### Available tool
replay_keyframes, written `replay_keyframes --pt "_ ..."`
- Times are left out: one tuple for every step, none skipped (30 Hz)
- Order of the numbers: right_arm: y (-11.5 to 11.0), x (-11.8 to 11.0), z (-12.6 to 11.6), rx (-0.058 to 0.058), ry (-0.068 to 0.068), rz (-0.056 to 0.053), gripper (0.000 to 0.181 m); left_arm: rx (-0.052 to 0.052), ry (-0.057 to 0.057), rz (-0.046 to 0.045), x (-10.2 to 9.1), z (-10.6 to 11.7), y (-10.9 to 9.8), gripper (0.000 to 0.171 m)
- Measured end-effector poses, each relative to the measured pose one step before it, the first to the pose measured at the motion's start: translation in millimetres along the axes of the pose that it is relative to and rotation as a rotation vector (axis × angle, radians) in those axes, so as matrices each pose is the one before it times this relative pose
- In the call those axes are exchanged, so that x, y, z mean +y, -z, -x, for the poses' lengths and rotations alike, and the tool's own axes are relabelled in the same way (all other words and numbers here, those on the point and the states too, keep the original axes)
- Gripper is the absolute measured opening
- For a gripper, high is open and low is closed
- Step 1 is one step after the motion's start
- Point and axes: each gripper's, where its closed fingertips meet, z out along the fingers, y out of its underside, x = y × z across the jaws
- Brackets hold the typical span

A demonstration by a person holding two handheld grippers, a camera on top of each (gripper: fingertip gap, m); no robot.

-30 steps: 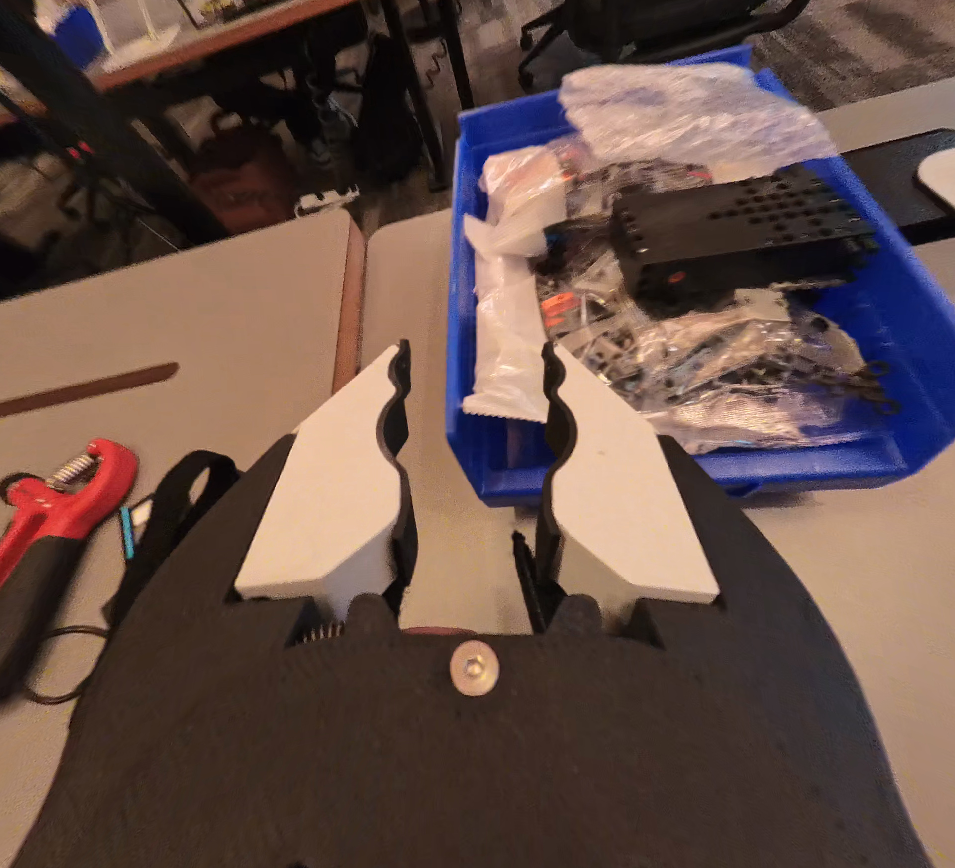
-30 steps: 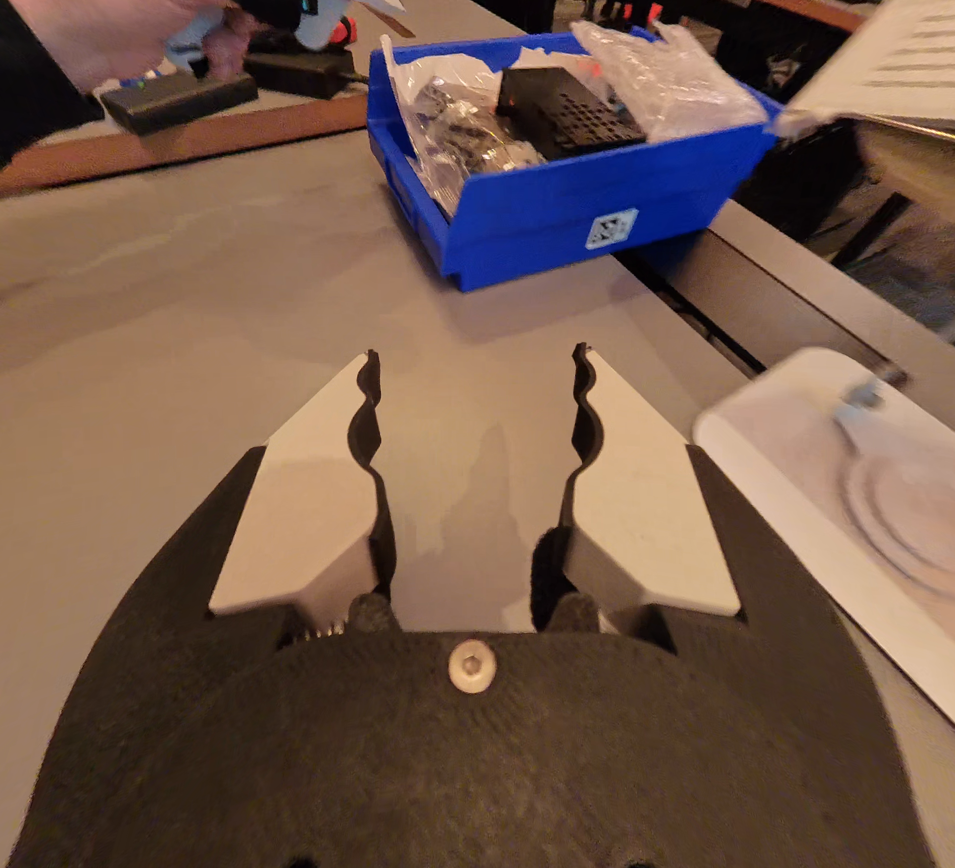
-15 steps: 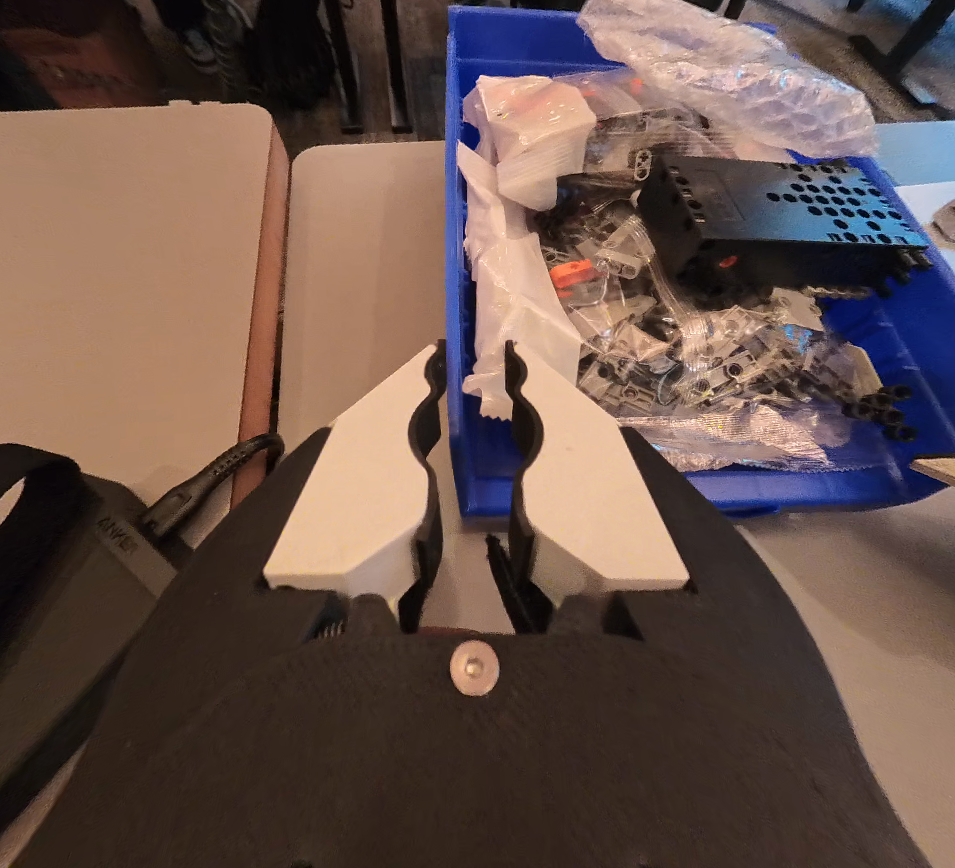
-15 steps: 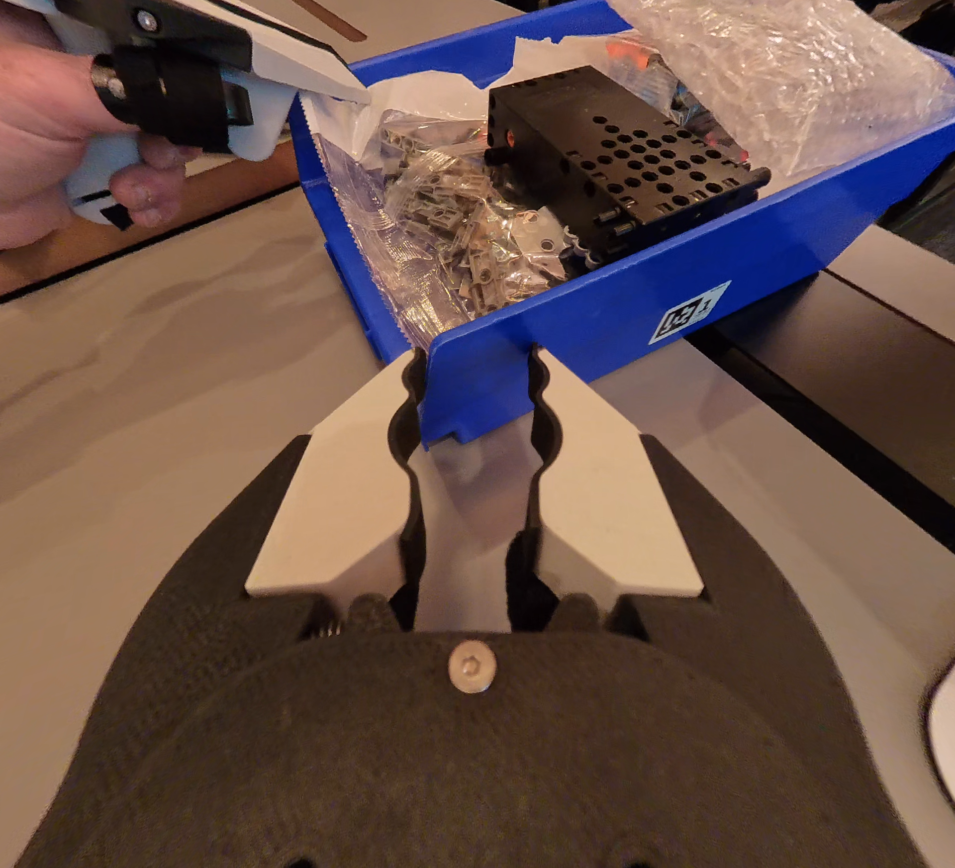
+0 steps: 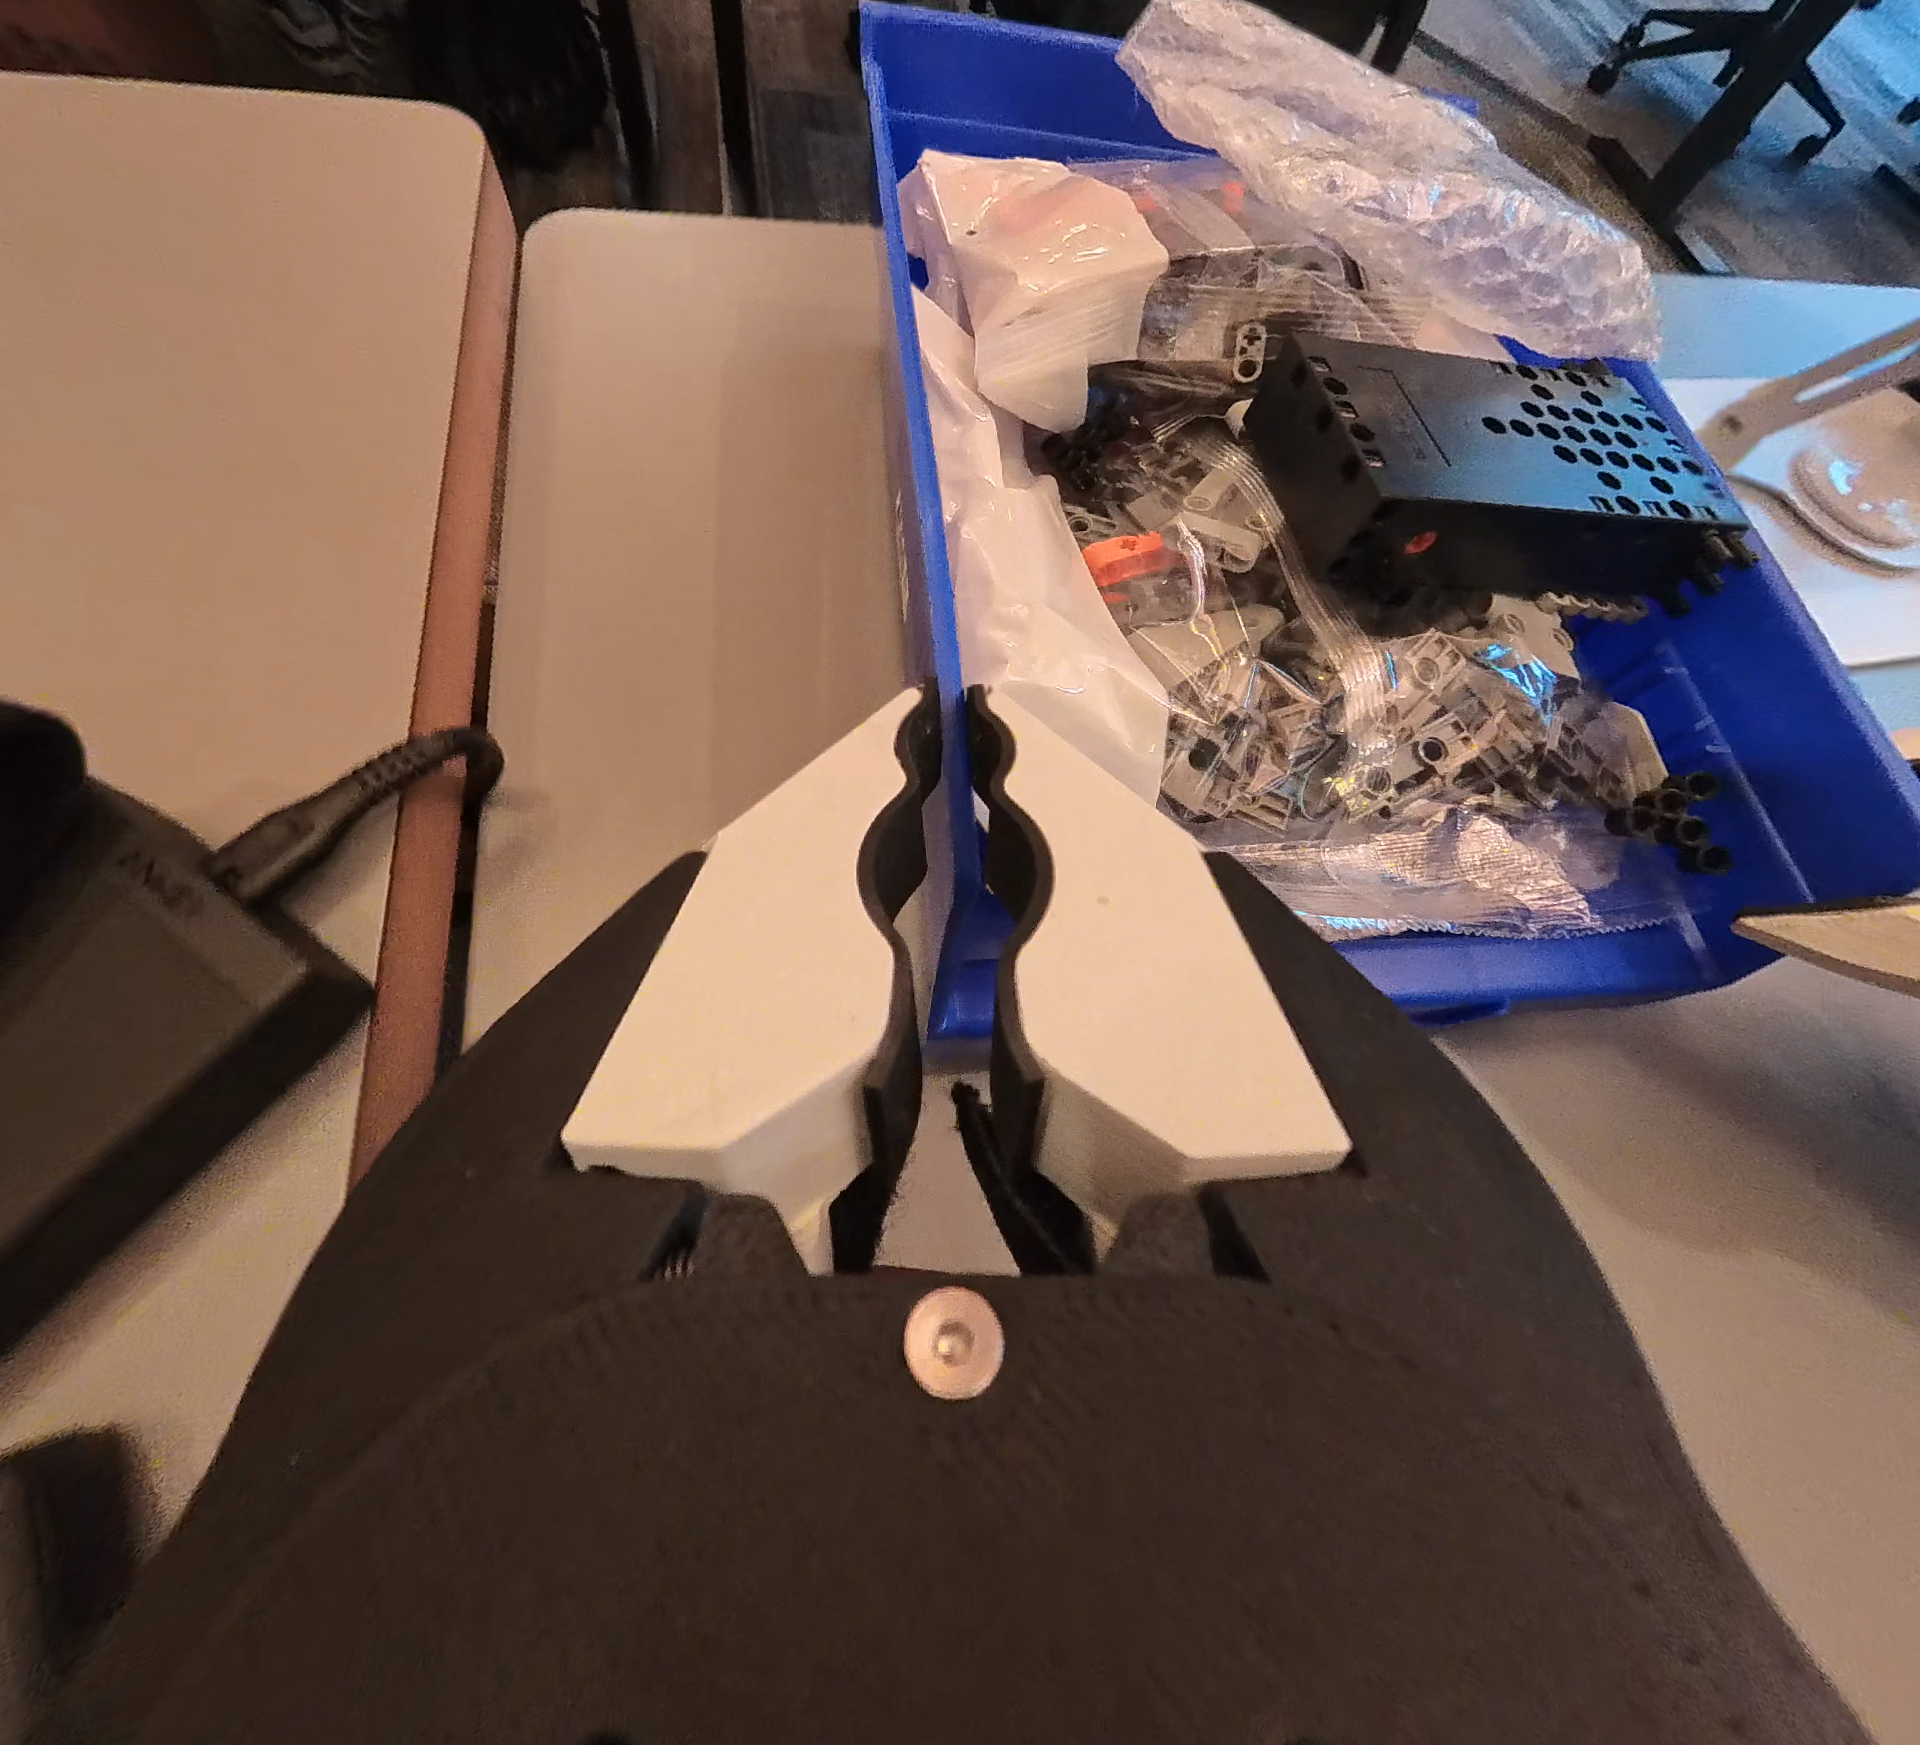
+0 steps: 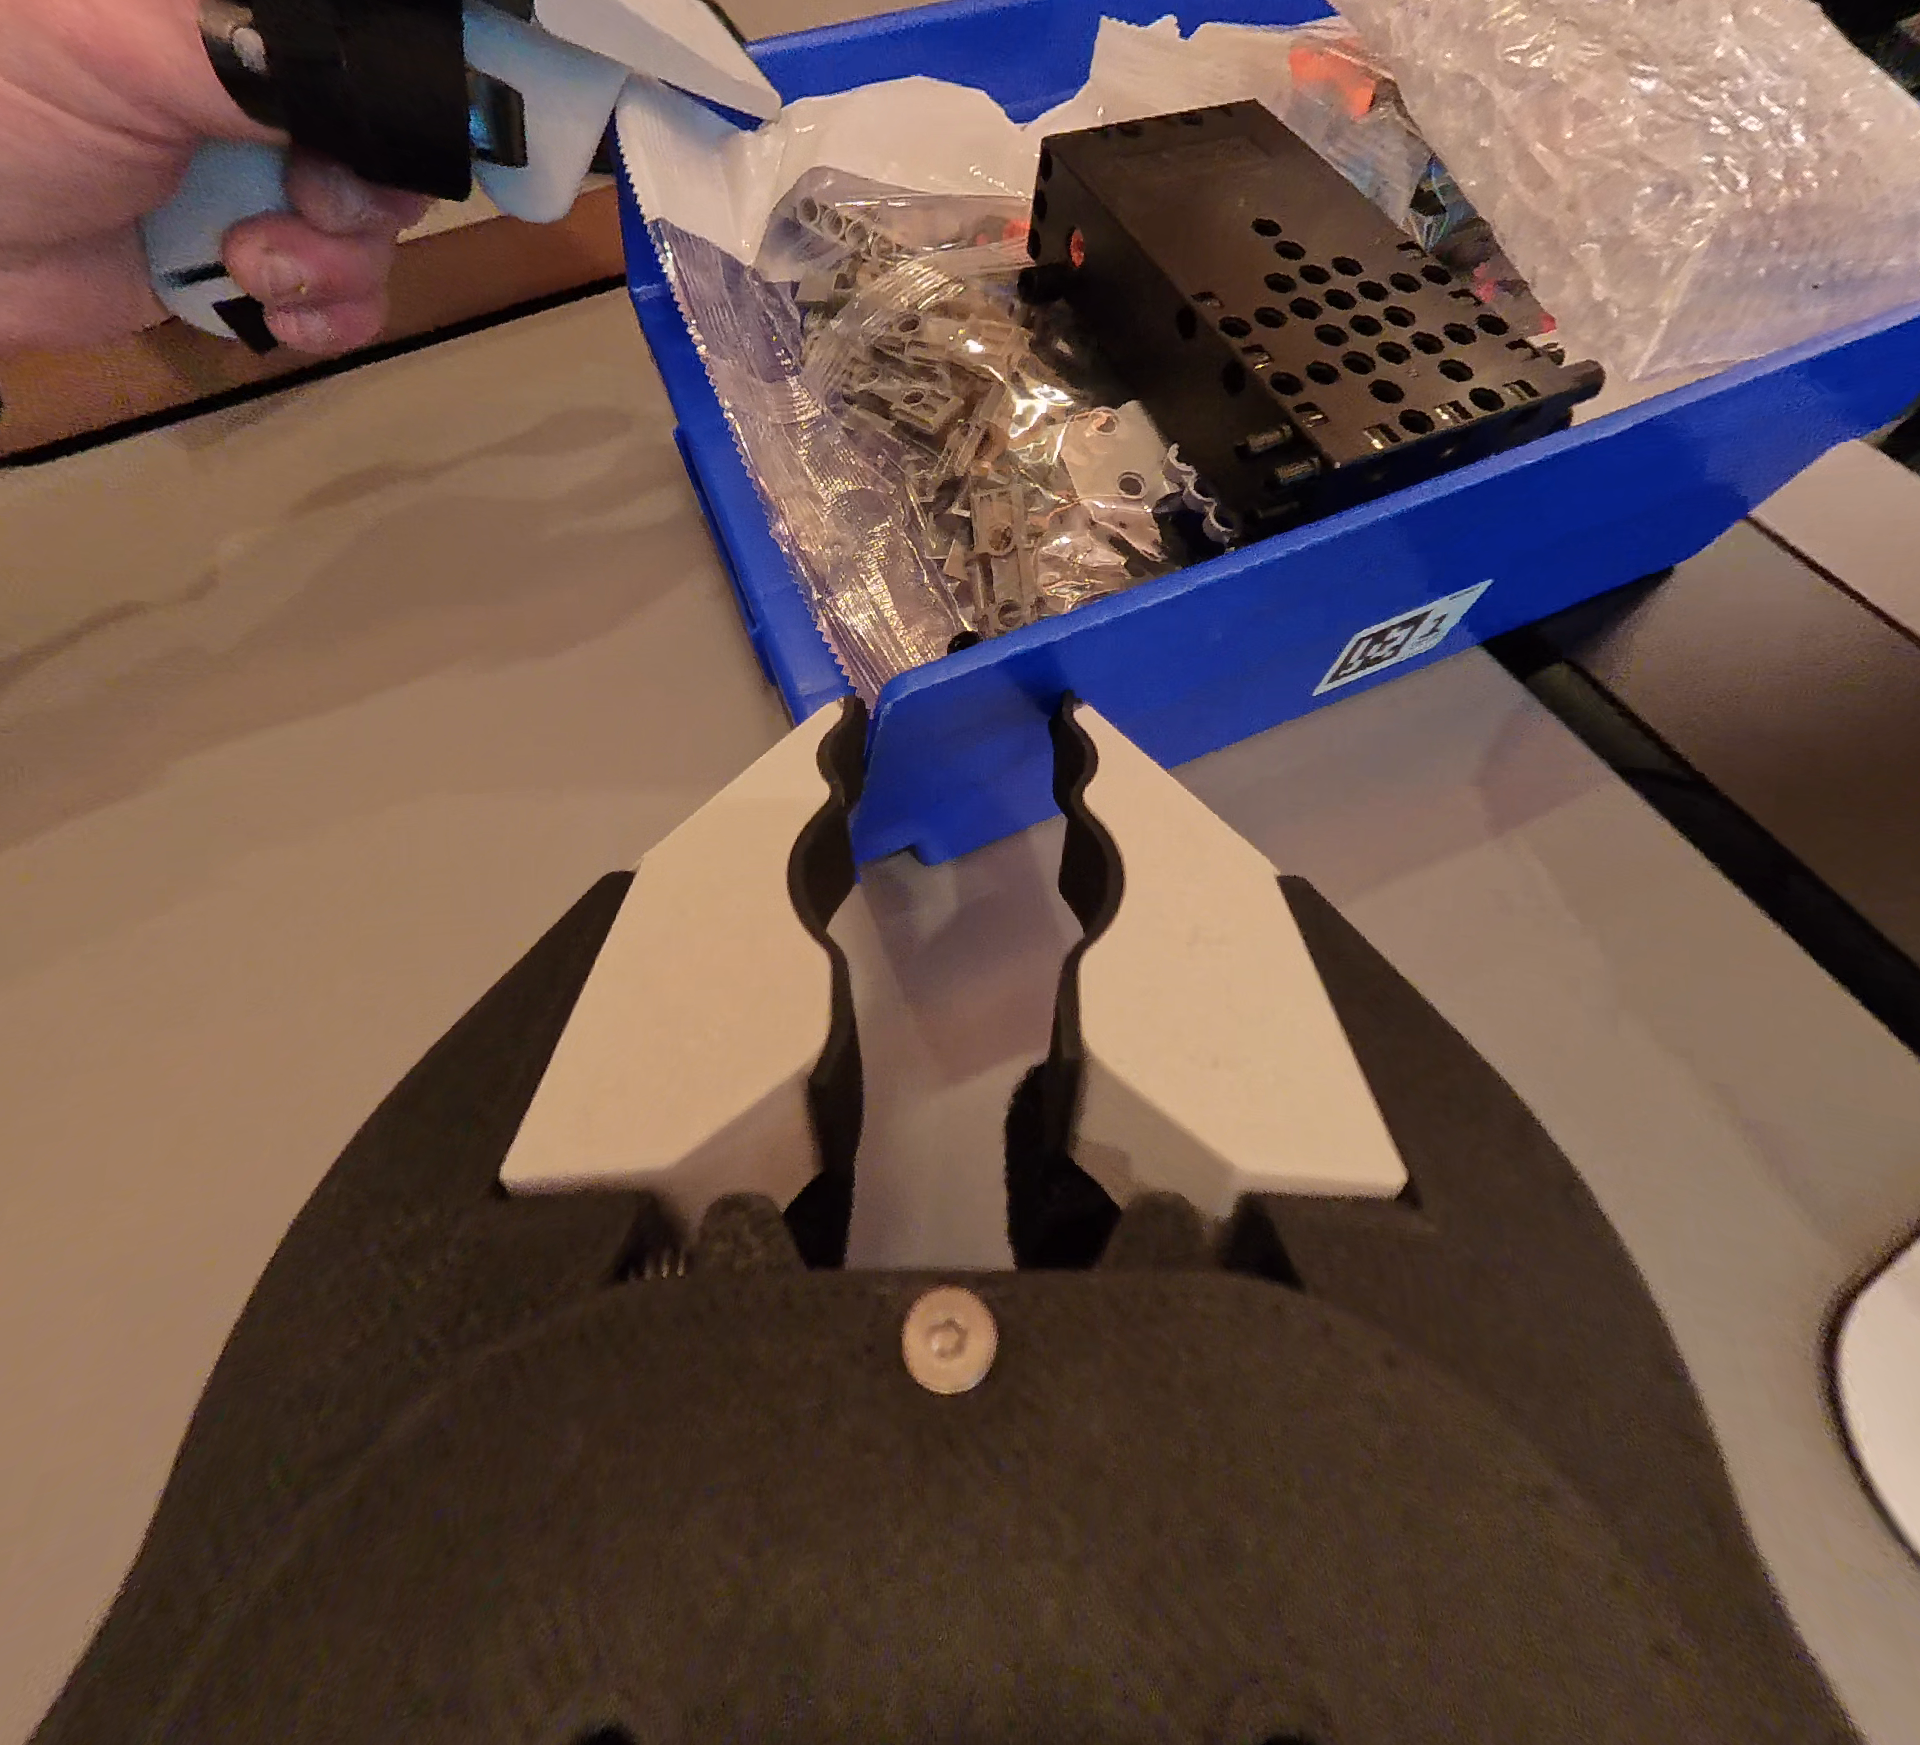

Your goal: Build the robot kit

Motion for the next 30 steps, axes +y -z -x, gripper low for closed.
replay_keyframes --pt "4.43 2.60 9.19 -0.0177 0.0054 0.0001 0.035 -0.0002 0.0006 0.00733 5.00 -1.86 7.19 0.002" --pt "4.86 2.63 9.98 -0.0197 0.0117 0.0008 0.036 0.0012 0.0011 0.01349 6.29 -1.45 8.02 0.002" --pt "5.04 2.82 8.32 -0.0114 0.0086 0.0053 0.036 0.0122 0.0121 0.01096 6.36 -2.93 9.52 0.002" --pt "4.30 2.39 7.29 -0.0094 -0.0043 0.0056 0.036 0.0103 0.0056 0.01061 6.72 -3.26 8.66 0.002" --pt "3.33 2.11 8.01 -0.0146 -0.0001 0.0004 0.036 -0.0024 -0.0130 0.01138 5.76 -1.74 6.74 0.003" --pt "2.93 1.94 7.49 -0.0105 0.0146 0.0020 0.036 0.0023 -0.0077 0.02312 5.21 -1.46 6.49 0.002" --pt "2.49 1.96 5.59 -0.0065 0.0152 0.0081 0.036 0.0124 0.0002 0.03255 4.34 -2.22 6.38 0.002" --pt "1.92 1.35 4.25 -0.0087 -0.0048 0.0055 0.036 0.0034 -0.0127 0.03367 3.44 -1.83 5.23 0.002" --pt "1.50 0.86 3.86 -0.0103 -0.0111 0.0007 0.036 -0.0081 -0.0229 0.03752 4.04 -1.37 3.50 0.003" --pt "1.39 0.91 2.95 -0.0057 -0.0004 0.0012 0.036 -0.0052 -0.0175 0.03346 2.81 -1.07 2.32 0.003" --pt "1.04 0.63 1.65 0.0012 0.0028 0.0026 0.036 0.0073 -0.0060 0.03738 2.77 -0.98 1.67 0.003" --pt "0.69 0.52 1.91 -0.0007 -0.0006 0.0014 0.036 0.0110 0.0034 0.02955 1.56 -0.77 1.34 0.003" --pt "0.57 0.23 2.85 -0.0043 0.0016 -0.0023 0.037 0.0039 0.0074 0.02180 1.84 -0.17 0.74 0.003" --pt "0.97 0.44 2.88 -0.0047 -0.0033 -0.0034 0.037 -0.0020 0.0013 0.01918 2.91 -0.49 1.33 0.003" --pt "1.21 0.97 3.68 -0.0083 -0.0003 0.0001 0.037 -0.0015 -0.0058 0.02022 3.75 -1.47 3.35 0.003" --pt "1.48 1.13 4.65 -0.0111 0.0032 -0.0006 0.037 -0.0101 -0.0103 0.02090 5.00 -1.30 3.98 0.003" --pt "1.63 1.31 4.67 -0.0082 0.0010 -0.0010 0.037 -0.0113 -0.0089 0.01427 5.91 -1.72 4.10 0.003" --pt "1.59 1.10 4.83 -0.0081 0.0040 -0.0021 0.037 -0.0048 0.0013 0.01121 6.37 -1.87 4.22 0.003" --pt "1.31 1.15 5.86 -0.0145 0.0003 0.0001 0.037 -0.0037 -0.0016 0.01895 7.03 -1.18 4.85 0.003" --pt "1.00 0.98 6.15 -0.0130 0.0008 0.0017 0.037 -0.0072 -0.0033 0.02055 7.08 -1.10 5.28 0.003" --pt "0.69 0.99 6.01 -0.0055 0.0044 0.0032 0.037 -0.0132 -0.0008 0.01793 7.17 -1.02 4.61 0.004" --pt "0.81 1.02 6.93 -0.0074 0.0075 0.0044 0.036 -0.0142 -0.0049 0.01698 7.37 -0.98 4.65 0.004" --pt "0.81 1.19 8.99 -0.0177 0.0034 0.0038 0.037 -0.0125 -0.0018 0.01881 8.06 -0.21 5.09 0.004" --pt "0.58 0.99 8.95 -0.0138 0.0044 0.0032 0.037 -0.0090 0.0023 0.01260 7.53 0.20 4.56 0.004" --pt "0.47 0.93 6.79 -0.0037 0.0072 0.0023 0.037 -0.0002 0.0009 0.00081 6.01 -0.43 3.60 0.004" --pt "0.31 0.72 6.46 -0.0122 -0.0039 -0.0009 0.038 0.0067 0.0086 -0.00745 4.47 0.06 2.56 0.004" --pt "-0.03 0.55 7.46 -0.0278 -0.0093 -0.0037 0.038 0.0095 0.0134 -0.00461 4.05 1.17 2.34 0.004" --pt "0.12 0.78 6.42 -0.0229 -0.0077 -0.0029 0.039 0.0083 0.0100 -0.00127 2.88 1.71 2.48 0.004" --pt "0.52 0.86 3.58 -0.0051 0.0042 -0.0013 0.039 0.0016 0.0002 0.00429 2.50 1.70 1.80 0.003" --pt "1.20 1.09 1.55 0.0056 0.0111 -0.0026 0.039 0.0031 -0.0173 0.01065 2.34 -0.14 1.90 0.003"
